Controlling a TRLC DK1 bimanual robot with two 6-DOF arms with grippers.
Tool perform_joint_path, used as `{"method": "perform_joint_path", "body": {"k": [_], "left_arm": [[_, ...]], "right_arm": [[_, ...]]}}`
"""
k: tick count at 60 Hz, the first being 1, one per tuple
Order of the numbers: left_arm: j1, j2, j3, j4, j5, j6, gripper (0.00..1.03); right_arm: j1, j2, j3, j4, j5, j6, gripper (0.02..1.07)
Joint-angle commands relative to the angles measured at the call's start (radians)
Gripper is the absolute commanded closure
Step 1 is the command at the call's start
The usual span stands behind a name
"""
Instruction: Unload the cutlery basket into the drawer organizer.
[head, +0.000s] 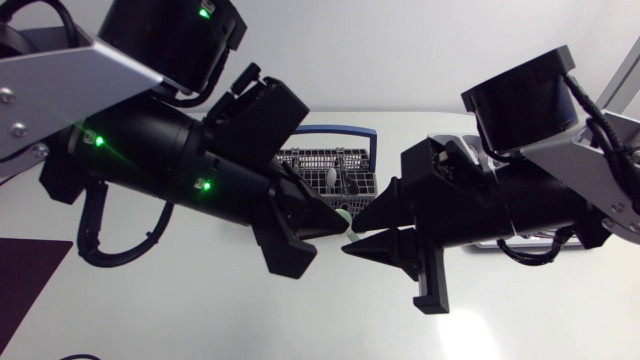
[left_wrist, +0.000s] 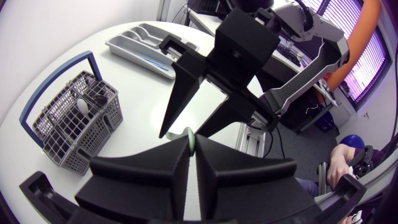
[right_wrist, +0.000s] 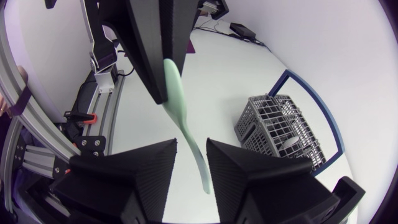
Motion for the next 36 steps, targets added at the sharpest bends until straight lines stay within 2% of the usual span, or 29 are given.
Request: {"method": "perform_joint_path", "body": {"k": [1, 8, 17, 24, 29, 36], "left_arm": [[-0.006, 0.006, -0.025, 0.006, 0.012, 0.021, 0.96], [-0.004, 0.006, -0.023, 0.006, 0.012, 0.021, 0.96], [-0.003, 0.006, -0.022, 0.006, 0.012, 0.019, 0.96], [0.0, 0.006, -0.018, 0.007, 0.012, 0.016, 0.95], [0.002, 0.007, -0.017, 0.007, 0.012, 0.016, 0.89], [0.002, 0.007, -0.015, 0.007, 0.012, 0.016, 0.87]], "right_arm": [[0.006, 0.011, 0.001, 0.004, -0.007, -0.009, 0.81], [0.006, 0.006, -0.004, 0.006, -0.007, -0.008, 0.86], [0.006, 0.005, -0.005, 0.018, -0.012, 0.003, 1.01], [0.006, 0.0, -0.011, 0.017, -0.012, 0.003, 1.01], [0.006, -0.003, -0.019, 0.015, -0.012, 0.003, 1.01], [0.011, -0.003, -0.024, 0.012, -0.012, 0.004, 1.01]]}}
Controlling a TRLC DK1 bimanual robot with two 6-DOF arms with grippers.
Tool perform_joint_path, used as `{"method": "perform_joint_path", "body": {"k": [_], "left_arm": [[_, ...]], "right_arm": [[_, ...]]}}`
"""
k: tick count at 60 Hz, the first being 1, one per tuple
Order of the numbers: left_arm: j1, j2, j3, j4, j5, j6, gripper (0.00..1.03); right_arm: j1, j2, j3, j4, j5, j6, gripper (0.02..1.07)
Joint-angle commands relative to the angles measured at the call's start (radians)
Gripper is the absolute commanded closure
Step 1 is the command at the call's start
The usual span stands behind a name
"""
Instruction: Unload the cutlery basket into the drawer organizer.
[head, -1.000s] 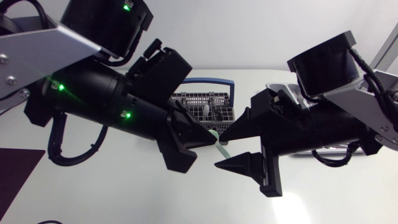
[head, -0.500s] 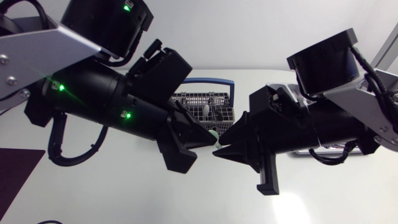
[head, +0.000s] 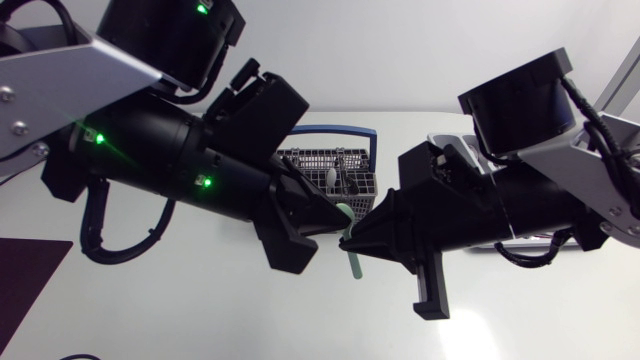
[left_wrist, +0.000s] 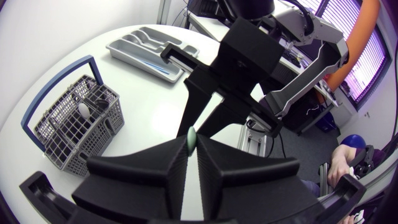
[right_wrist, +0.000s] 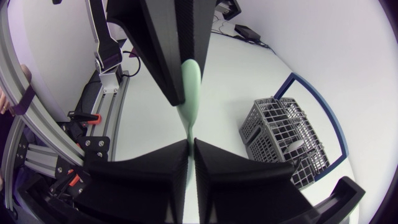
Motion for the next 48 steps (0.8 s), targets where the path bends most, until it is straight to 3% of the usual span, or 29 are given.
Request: {"method": "perform_joint_path", "body": {"k": [1, 5, 15, 26, 35, 48], "left_arm": [[0.0, 0.007, -0.015, -0.01, 0.011, 0.013, 0.87], [0.0, 0.007, -0.015, -0.007, 0.011, 0.01, 0.86], [0.003, 0.007, -0.006, -0.007, 0.011, 0.004, 0.71], [0.005, 0.01, 0.011, -0.006, 0.011, -0.001, 0.38], [0.017, 0.01, 0.023, 0.005, 0.011, -0.019, 0.22], [0.06, 0.01, 0.06, 0.026, 0.011, -0.064, 0.14]], "right_arm": [[0.003, -0.002, -0.02, 0.007, 0.008, 0.005, 1.01], [0.003, -0.001, -0.023, 0.006, 0.008, 0.008, 1.01], [0.005, 0.008, -0.029, -0.007, 0.008, 0.01, 1.01], [0.005, 0.008, -0.05, -0.014, 0.008, 0.008, 1.01], [0.014, 0.014, -0.069, -0.014, 0.008, 0.008, 1.01], [0.02, 0.025, -0.09, -0.014, 0.026, 0.008, 1.01]]}}
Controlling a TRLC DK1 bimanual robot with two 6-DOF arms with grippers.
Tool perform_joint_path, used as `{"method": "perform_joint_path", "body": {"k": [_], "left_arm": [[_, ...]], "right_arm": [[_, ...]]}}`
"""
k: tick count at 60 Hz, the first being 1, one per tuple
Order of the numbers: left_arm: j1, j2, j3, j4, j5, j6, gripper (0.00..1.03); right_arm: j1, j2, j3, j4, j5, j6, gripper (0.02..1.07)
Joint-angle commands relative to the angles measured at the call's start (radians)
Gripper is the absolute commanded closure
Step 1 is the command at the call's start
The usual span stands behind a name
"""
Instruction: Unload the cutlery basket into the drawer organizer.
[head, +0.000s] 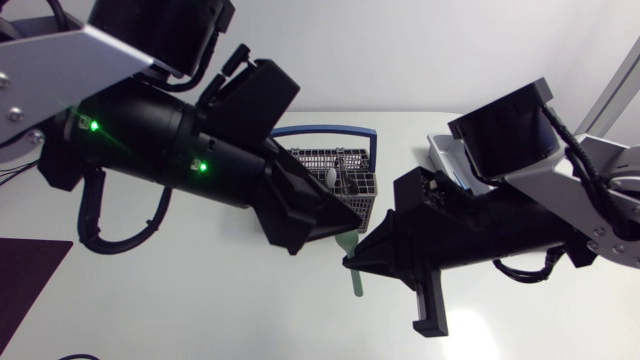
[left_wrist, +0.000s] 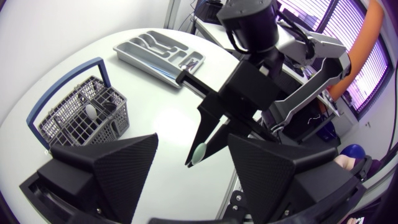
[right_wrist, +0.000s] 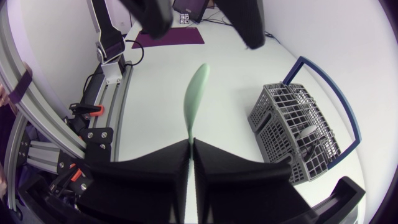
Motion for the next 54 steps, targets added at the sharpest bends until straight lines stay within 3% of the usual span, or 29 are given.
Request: {"method": "perform_joint_path", "body": {"k": [1, 12, 25, 34, 54], "left_arm": [[0.023, 0.01, 0.046, 0.016, 0.009, -0.034, 0.14], [0.076, 0.033, 0.076, 0.038, -0.008, -0.073, 0.14], [0.082, 0.104, 0.106, 0.036, -0.155, -0.08, 0.14], [0.082, 0.154, 0.124, 0.027, -0.232, -0.079, 0.14], [0.06, 0.266, 0.156, 0.019, -0.399, -0.067, 0.14]], "right_arm": [[0.004, 0.024, -0.031, -0.01, 0.013, 0.007, 1.01], [-0.052, 0.018, -0.045, -0.029, 0.041, -0.018, 1.01], [-0.184, -0.02, -0.02, -0.107, 0.044, -0.088, 1.01], [-0.275, -0.059, -0.025, -0.132, 0.105, -0.167, 1.01], [-0.594, -0.086, -0.023, -0.187, 0.113, -0.447, 1.01]]}}
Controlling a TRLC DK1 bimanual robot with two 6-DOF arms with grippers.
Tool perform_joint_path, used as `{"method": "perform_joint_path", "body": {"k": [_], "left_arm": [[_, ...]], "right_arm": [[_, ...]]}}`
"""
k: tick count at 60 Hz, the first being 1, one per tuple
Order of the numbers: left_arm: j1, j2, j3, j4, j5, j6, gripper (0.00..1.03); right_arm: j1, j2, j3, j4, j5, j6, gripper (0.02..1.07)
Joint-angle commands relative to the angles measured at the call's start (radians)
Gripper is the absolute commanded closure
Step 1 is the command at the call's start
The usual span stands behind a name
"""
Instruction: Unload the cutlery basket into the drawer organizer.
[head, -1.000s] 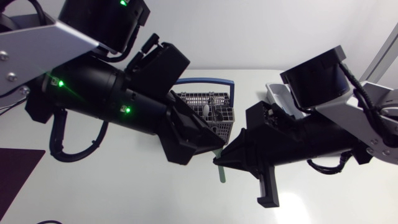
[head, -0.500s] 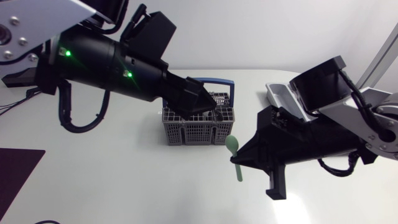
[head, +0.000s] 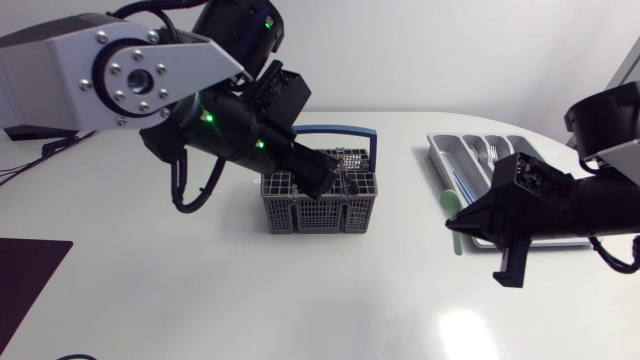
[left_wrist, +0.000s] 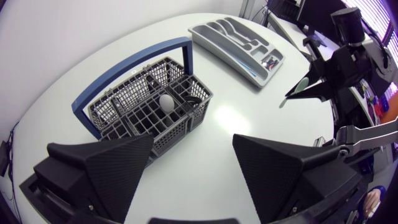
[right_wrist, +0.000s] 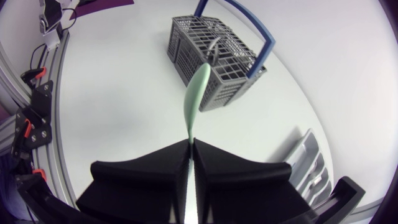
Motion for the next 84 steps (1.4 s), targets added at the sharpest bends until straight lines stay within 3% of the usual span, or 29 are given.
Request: {"method": "perform_joint_path", "body": {"k": [1, 18, 31, 60, 77, 84], "left_arm": [[-0.005, 0.037, 0.048, -0.006, -0.03, -0.008, 0.14], [-0.019, 0.114, 0.116, -0.031, -0.103, -0.023, 0.14], [-0.024, 0.129, 0.123, -0.034, -0.122, -0.025, 0.14], [-0.036, 0.154, 0.136, -0.035, -0.162, -0.031, 0.14], [-0.038, 0.169, 0.146, -0.041, -0.165, -0.036, 0.14], [-0.038, 0.174, 0.149, -0.043, -0.166, -0.039, 0.14]], "right_arm": [[-0.073, -0.005, -0.002, -0.013, 0.001, -0.113, 1.01], [-0.297, 0.113, 0.015, 0.01, 0.001, -0.353, 1.01], [-0.443, 0.245, 0.015, 0.177, 0.053, -0.48, 1.01], [-0.63, 0.641, 0.19, 0.384, 0.152, -0.67, 1.01], [-0.672, 0.762, 0.237, 0.479, 0.205, -0.739, 1.0], [-0.684, 0.796, 0.211, 0.57, 0.25, -0.773, 0.8]]}}
